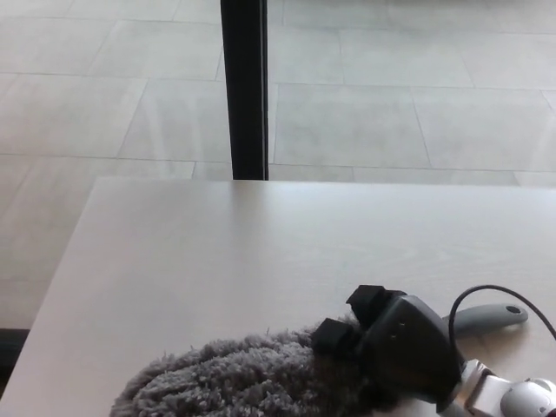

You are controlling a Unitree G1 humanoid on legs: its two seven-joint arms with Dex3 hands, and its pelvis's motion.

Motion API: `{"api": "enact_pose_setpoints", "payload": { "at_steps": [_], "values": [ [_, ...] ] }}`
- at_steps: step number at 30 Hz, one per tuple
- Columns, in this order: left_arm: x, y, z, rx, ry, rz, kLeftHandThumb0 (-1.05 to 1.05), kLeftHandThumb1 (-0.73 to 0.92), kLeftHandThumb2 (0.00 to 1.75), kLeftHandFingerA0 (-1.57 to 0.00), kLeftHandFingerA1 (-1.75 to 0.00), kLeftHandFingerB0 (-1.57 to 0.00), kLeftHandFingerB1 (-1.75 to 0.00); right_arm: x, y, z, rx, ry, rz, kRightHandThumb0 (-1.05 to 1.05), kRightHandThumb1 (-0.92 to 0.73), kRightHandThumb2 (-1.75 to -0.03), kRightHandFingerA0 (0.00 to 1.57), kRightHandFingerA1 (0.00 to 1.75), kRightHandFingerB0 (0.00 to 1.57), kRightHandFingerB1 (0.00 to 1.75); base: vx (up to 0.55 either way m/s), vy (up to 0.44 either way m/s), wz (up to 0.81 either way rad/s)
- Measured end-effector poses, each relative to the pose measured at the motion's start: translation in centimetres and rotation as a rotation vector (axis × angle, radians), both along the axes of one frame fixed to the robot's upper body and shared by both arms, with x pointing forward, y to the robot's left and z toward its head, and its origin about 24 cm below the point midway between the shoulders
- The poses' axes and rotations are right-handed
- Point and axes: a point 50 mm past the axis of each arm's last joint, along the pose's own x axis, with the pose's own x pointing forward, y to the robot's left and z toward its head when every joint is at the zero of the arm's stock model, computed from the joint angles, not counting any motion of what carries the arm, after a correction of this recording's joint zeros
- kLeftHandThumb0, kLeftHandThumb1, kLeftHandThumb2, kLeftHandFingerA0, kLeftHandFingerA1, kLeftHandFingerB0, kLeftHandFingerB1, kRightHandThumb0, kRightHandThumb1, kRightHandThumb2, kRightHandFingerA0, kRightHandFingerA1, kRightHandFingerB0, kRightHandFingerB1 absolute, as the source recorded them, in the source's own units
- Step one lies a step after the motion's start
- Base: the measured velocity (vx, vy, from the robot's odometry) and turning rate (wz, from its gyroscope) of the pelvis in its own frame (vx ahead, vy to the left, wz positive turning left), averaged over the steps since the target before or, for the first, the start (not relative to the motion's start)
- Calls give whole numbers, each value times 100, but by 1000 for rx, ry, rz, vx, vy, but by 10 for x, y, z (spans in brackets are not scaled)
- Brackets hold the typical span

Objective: The robot uses its right hand to pick up the duster kept in the middle of the desk and use it to wipe the desk by swiping its surface twice

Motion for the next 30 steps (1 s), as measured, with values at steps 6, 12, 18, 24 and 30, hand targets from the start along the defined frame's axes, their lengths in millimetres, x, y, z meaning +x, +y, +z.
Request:
{"api": "enact_pose_setpoints", "payload": {
  "at_steps": [6, 12, 18, 24, 30],
  "values": [
    [0, -1, -1, -3, 1, -1, -48, 71, 61, -70, -67, -58, -51, 9, -3, 1, -21, 9, -89, -33, -57, -59, 86, 166, 82, 71, 0, 0, 0],
    [-4, -2, -3, -7, 12, 2, -47, 70, 61, -68, -64, -57, -49, 21, -17, 6, -60, 13, -216, -35, -59, -58, 82, 172, 75, 96, 0, 0, 0],
    [-8, -3, -5, -12, 22, 5, -48, 71, 61, -65, -65, -53, -50, 31, -40, 8, -94, 30, -375, -36, -55, -59, 82, 164, 80, 67, 0, 0, 0],
    [-14, -4, -8, -20, 34, 12, -43, 71, 61, -65, -66, -52, -50, 33, -75, 8, -111, 58, -557, -40, -56, -57, 84, 160, 51, 47, 0, 0, 0],
    [-22, -8, -13, -34, 50, 24, -43, 68, 60, -67, -64, -50, -49, 23, -124, 3, -149, 81, -770, -46, -60, -58, 76, 169, 78, 68, 0, 0, 0]
  ]
}}
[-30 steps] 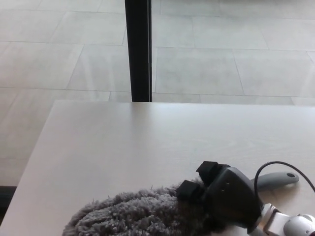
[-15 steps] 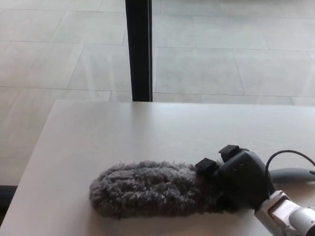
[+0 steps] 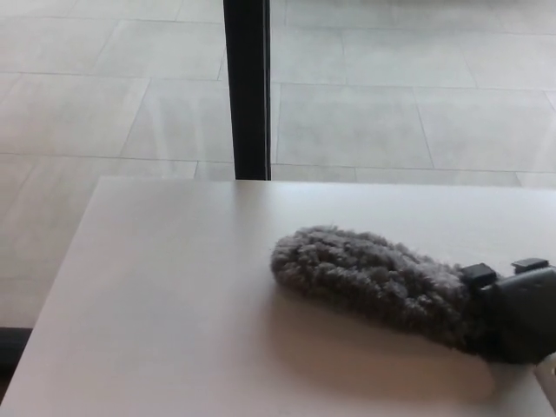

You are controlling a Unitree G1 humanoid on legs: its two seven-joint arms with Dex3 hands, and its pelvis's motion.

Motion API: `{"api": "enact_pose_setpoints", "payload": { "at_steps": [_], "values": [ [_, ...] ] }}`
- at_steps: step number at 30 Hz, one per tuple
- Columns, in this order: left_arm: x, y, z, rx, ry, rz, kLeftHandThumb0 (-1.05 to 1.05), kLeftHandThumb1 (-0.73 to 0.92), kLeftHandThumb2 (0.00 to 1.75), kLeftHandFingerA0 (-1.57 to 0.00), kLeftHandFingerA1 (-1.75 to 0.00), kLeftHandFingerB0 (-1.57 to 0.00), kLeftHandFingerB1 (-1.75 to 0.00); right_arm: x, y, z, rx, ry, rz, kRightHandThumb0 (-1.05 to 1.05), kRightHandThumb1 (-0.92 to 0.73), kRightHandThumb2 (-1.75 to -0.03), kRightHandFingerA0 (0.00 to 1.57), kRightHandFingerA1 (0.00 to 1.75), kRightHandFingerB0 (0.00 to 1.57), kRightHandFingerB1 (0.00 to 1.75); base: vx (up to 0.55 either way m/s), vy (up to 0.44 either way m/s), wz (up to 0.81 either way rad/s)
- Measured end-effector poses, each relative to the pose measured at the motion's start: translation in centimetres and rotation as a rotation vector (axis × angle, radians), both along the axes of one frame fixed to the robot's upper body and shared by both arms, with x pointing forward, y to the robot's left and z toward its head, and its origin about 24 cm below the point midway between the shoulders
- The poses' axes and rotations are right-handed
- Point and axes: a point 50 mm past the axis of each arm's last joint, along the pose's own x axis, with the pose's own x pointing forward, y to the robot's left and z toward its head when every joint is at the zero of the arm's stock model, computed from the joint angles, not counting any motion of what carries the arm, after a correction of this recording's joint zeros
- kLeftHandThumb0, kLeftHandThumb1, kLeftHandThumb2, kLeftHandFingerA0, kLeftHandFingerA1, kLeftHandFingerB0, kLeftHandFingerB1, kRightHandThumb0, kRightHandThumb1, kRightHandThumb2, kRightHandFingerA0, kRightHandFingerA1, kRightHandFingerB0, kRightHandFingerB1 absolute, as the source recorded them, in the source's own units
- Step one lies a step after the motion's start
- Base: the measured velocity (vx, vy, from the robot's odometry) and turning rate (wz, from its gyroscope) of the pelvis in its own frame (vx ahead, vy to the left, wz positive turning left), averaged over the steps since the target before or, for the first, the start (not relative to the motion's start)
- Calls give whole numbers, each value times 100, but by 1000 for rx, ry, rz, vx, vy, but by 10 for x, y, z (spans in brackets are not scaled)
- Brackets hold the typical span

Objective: The robot uses its right hand to pick up the duster kept in the middle of the desk and use it to wipe the desk by swiping its surface twice

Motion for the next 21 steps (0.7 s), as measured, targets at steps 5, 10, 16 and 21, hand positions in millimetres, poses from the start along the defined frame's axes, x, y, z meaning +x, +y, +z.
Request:
{"api": "enact_pose_setpoints", "payload": {
  "at_steps": [5, 10, 16, 21],
  "values": [
    [-4, -2, -3, -8, 6, 6, -45, 69, 60, -72, -63, -56, -51, -13, -39, -1, -27, 10, -168, -48, -60, -60, 71, 167, 71, 65, 0, 0, 0],
    [-6, -2, -3, -9, 6, 13, -44, 67, 60, -69, -66, -57, -52, -32, -79, -2, -54, 34, -337, -46, -57, -58, 74, 171, 72, 60, 0, 0, 0],
    [-10, -1, -3, -10, 8, 22, -43, 71, 61, -67, -67, -55, -54, -56, -117, -1, -79, 63, -511, -44, -55, -57, 76, 169, 76, 59, 0, 0, 0],
    [-11, -1, -4, -11, 12, 24, -45, 71, 61, -65, -61, -51, -50, -65, -129, -1, -75, 82, -592, -44, -59, -58, 75, 162, 70, 47, 0, 0, 0]
  ]
}}
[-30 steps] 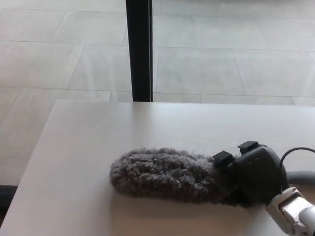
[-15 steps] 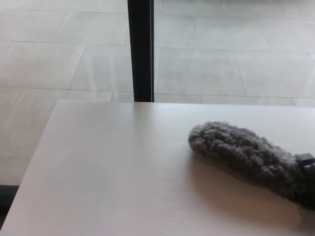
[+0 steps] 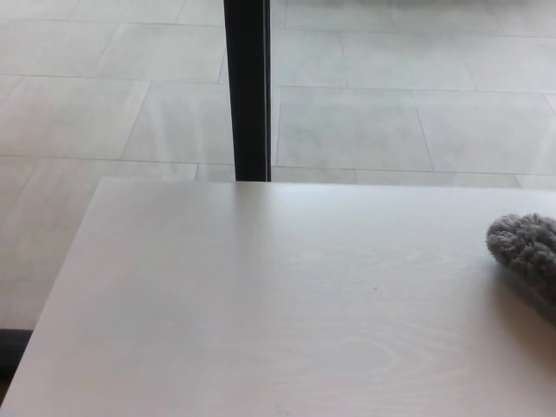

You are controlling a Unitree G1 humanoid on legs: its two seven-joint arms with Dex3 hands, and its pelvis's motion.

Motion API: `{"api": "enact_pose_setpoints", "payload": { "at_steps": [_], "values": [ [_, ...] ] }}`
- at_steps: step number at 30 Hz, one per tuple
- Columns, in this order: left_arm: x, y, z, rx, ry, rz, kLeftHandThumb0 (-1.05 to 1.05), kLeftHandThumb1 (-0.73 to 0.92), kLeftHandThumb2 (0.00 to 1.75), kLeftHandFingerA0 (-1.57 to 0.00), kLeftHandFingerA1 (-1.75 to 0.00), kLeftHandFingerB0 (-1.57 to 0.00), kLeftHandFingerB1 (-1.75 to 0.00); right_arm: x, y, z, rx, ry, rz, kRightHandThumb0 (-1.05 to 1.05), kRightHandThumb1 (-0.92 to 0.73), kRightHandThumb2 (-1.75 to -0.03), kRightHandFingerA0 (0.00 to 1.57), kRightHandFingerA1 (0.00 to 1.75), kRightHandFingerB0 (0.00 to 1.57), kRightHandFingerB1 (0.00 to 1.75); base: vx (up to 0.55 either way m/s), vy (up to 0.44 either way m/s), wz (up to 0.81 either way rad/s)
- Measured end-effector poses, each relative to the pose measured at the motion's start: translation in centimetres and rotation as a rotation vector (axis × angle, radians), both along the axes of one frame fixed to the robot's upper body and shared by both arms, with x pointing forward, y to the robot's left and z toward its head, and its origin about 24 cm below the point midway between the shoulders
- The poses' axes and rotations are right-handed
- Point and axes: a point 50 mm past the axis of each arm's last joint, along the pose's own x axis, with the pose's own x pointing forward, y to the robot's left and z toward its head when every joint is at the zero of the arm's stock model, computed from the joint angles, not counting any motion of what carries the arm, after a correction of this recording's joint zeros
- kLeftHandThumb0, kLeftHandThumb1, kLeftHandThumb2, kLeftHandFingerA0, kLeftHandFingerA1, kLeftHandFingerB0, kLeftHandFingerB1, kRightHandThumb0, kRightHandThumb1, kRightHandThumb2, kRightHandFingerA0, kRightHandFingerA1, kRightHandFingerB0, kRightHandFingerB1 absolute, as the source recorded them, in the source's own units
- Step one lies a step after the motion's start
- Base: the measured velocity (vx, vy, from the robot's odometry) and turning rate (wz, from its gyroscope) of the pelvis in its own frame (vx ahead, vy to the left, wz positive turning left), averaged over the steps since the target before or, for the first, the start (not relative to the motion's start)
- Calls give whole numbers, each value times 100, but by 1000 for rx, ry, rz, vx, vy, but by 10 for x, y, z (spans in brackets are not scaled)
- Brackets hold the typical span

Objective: The robot uses its right hand to pick up the duster kept in the middle of the desk and use it to wipe the desk by swiping its surface twice

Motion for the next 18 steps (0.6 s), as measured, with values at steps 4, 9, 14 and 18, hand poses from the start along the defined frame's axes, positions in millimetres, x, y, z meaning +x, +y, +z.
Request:
{"api": "enact_pose_setpoints", "payload": {
  "at_steps": [4, 9, 14, 18],
  "values": [
    [-1, 0, 0, 0, 4, 0, -43, 71, 61, -61, -61, -51, -51, -3, -4, 0, 9, 11, -39, -45, -53, -58, 75, 166, 73, 47, 0, 0, 0],
    [-2, 0, 0, 0, 7, -2, -45, 71, 61, -65, -63, -52, -51, -2, -5, 0, 13, 23, -68, -49, -62, -61, 65, 163, 66, 58, 0, 0, 0],
    [-1, -1, -1, 1, 14, -15, -48, 72, 61, -69, -62, -57, -49, 7, 5, -1, 17, 29, -74, -52, -62, -63, 72, 164, 72, 70, 0, 0, 0],
    [1, -1, -1, 3, 13, -27, -48, 71, 61, -70, -65, -59, -51, 24, 30, -4, 50, 13, -41, -39, -61, -61, 77, 164, 70, 73, 0, 0, 0]
  ]
}}
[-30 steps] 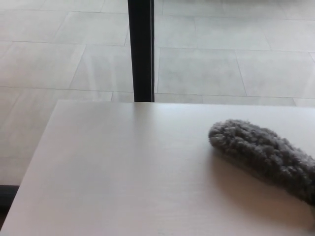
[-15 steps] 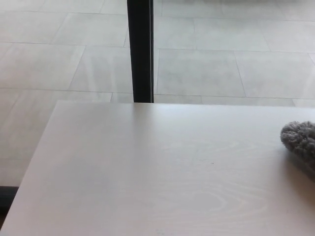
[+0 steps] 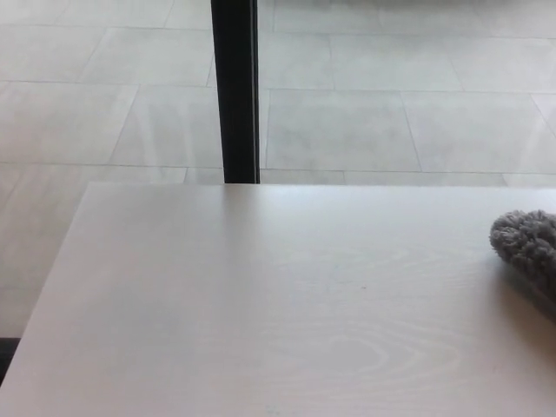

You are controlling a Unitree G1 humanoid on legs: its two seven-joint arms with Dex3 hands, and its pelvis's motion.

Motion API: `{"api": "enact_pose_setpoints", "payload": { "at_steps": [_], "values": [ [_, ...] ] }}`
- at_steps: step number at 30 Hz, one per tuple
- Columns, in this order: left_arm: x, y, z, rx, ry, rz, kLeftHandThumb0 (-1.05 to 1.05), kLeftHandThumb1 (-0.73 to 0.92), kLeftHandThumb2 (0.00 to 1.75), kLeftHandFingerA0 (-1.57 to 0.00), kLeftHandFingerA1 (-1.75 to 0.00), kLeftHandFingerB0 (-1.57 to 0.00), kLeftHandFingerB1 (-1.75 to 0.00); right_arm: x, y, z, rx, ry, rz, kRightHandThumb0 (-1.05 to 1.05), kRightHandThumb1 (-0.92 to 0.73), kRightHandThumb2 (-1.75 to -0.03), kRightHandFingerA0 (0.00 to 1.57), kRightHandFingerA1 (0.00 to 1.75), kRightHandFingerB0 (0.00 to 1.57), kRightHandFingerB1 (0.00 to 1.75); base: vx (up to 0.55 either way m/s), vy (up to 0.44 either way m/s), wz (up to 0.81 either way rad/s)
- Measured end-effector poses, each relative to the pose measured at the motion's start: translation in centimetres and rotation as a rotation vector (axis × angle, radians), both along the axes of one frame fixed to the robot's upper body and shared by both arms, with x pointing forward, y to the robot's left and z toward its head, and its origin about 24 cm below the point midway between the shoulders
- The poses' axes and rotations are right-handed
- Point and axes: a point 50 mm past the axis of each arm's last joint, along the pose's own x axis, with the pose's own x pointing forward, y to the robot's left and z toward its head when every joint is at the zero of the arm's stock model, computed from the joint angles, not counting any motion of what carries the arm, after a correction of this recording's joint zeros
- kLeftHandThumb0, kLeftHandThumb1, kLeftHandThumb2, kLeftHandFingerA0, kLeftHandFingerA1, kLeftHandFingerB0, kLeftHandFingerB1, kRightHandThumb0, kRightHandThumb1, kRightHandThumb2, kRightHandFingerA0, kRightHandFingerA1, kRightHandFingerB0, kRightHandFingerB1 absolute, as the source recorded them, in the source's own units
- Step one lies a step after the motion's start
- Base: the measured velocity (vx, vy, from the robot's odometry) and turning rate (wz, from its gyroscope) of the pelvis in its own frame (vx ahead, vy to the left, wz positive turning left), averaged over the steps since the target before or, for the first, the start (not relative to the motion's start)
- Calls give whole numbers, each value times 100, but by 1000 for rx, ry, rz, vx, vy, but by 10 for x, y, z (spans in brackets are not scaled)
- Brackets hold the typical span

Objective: The robot uses its right hand to pick up the duster kept in the middle of the desk and use it to wipe the desk by swiping its surface twice

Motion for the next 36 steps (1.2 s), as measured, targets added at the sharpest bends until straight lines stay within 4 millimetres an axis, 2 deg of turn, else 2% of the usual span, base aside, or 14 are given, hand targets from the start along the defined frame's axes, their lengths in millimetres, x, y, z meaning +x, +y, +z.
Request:
{"api": "enact_pose_setpoints", "payload": {
  "at_steps": [6, 11, 12, 13, 19, 20, 21, 22, 23, 27, 28, 29, 35, 36],
  "values": [
    [3, 0, 1, 2, -10, -10, -48, 71, 61, -69, -67, -61, -53, 32, 54, 2, 82, -56, 116, -42, -58, -57, 86, 159, 85, 59, 0, 0, 0],
    [4, 0, 1, -1, -14, -12, -48, 70, 61, -70, -69, -61, -53, 52, 112, 5, 154, -97, 257, -35, -65, -60, 85, 173, 83, 92, 0, 0, 0],
    [4, 0, 1, -1, -15, -13, -48, 70, 61, -70, -68, -61, -52, 55, 127, 5, 171, -105, 296, -38, -59, -60, 84, 171, 91, 66, 0, 0, 0],
    [4, 0, 1, -1, -15, -13, -49, 71, 61, -69, -66, -61, -51, 56, 138, 5, 184, -111, 326, -36, -57, -60, 85, 168, 91, 59, 0, 0, 0],
    [5, 0, 1, 3, -18, -24, -48, 70, 61, -69, -66, -60, -52, 50, 226, 7, 301, -144, 587, -34, -57, -59, 84, 169, 90, 63, 0, 0, 0],
    [5, 0, 1, 4, -18, -24, -47, 71, 61, -69, -67, -60, -53, 47, 235, 7, 319, -146, 617, -32, -35, -84, 121, 136, 84, 76, 0, 0, 0],
    [5, 0, 2, 5, -19, -24, -47, 71, 61, -69, -67, -60, -53, 44, 242, 7, 334, -147, 642, -32, -35, -84, 121, 136, 84, 76, 0, 0, 0],
    [5, 0, 2, 6, -19, -24, -48, 72, 61, -69, -65, -60, -51, 40, 248, 6, 345, -147, 671, -34, -53, -57, 87, 173, 90, 62, 0, 0, 0],
    [6, 1, 2, 8, -18, -25, -48, 72, 61, -69, -65, -60, -51, 37, 253, 6, 353, -149, 690, -34, -53, -57, 87, 173, 90, 62, 0, 0, 0],
    [9, 2, 4, 13, -19, -34, -49, 70, 61, -70, -65, -59, -50, 20, 272, 3, 373, -141, 794, -27, -54, -63, 93, 172, 96, 62, 0, 0, 0],
    [10, 2, 4, 14, -21, -36, -49, 70, 61, -71, -69, -65, -53, 17, 277, 4, 376, -142, 817, -34, -37, -87, 124, 136, 88, 76, 0, 0, 0],
    [11, 2, 4, 14, -23, -38, -49, 70, 61, -70, -68, -65, -53, 14, 281, 4, 377, -142, 843, -34, -52, -62, 97, 170, 97, 66, 0, 0, 0],
    [15, 1, 5, 16, -21, -52, -49, 71, 61, -69, -67, -59, -52, -5, 299, 5, 384, -130, 981, -24, -44, -79, 99, 175, 100, 72, 0, 0, 0],
    [15, 1, 5, 16, -23, -53, -49, 71, 61, -70, -67, -59, -53, -7, 298, 5, 381, -127, 999, -33, -35, -89, 127, 136, 90, 81, 0, 0, 0]
  ]
}}
